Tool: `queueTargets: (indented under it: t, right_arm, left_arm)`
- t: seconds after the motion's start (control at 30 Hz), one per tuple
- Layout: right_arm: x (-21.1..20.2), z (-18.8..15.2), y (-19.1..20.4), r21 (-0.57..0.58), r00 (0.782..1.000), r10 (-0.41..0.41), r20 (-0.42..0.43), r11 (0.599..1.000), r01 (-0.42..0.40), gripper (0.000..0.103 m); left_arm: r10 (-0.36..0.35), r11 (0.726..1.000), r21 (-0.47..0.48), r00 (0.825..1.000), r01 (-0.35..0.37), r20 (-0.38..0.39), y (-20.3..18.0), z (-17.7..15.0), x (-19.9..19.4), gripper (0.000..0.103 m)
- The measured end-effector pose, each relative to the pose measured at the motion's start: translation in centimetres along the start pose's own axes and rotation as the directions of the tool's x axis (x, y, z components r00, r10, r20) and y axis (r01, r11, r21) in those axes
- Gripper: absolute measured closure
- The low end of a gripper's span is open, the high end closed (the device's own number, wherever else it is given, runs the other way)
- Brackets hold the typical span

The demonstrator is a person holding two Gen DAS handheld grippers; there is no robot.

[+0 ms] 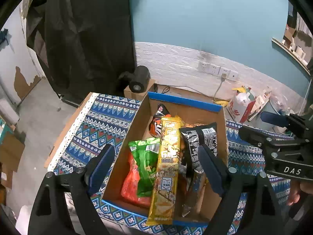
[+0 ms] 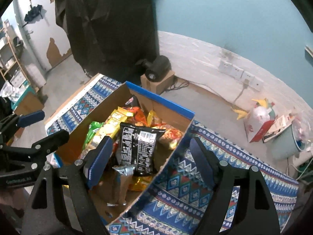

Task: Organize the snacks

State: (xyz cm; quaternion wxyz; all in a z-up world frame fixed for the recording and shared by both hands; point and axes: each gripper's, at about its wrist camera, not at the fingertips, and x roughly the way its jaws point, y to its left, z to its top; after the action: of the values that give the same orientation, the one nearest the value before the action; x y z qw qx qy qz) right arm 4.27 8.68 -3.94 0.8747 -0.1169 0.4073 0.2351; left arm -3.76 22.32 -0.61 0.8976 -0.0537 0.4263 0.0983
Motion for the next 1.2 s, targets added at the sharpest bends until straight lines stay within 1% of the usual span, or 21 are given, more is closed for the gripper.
queueTargets:
  t: [0.17,0.27,0.43,0.6,0.77,1.0,1.2]
  right_arm:
    - [-1.5,-0.6,-0.5,0.025,0.999,-0.002,0.034,1.0,0.001,0.022]
    - [-2.5,-1.2,-1.0,0.038,0.999,-0.007,0.053,0.999,0.005,0.022]
    - [-3.7,-2.0,-2.0,0.035,0.995,-0.056,0.08,0.998,0.053,0.022]
    - [-4.8,-3.0,-3.0,0.044,0.993,-0.075,0.097,0.997,0.071,0.022]
    - [-5.7,-3.7,-3.8,0.051,0.99,-0.075,0.116,0.996,0.069,0.022]
    - [-6.0,-4.5,-4.6,0.05,0.989,-0.095,0.114,0.995,0.09,0.022]
    - [-5.7,-4.7,-5.1,0.063,0.991,-0.089,0.099,0.995,0.083,0.022]
  left_arm:
    - [-0.013,1.0,0.002,1.0,0.012,0.005,-0.1,-0.2,-0.7,0.013]
    - [-0.002,1.0,0.011,1.0,0.001,0.004,-0.2,-0.3,-0.8,0.01]
    - [0.002,1.0,0.017,1.0,-0.002,-0.002,-0.5,-0.4,-0.9,0.01]
    - [-0.001,1.0,0.023,1.0,0.001,0.014,-0.8,-0.2,-1.8,0.01]
    - [0.008,0.999,0.031,0.999,-0.01,0.039,-1.1,-0.2,-2.5,0.006]
    - [-0.003,1.0,0.031,0.999,0.002,0.044,-1.9,-0.3,-3.0,0.005]
    - [0.011,0.998,0.053,0.999,-0.014,0.05,-2.6,-0.4,-3.0,0.005]
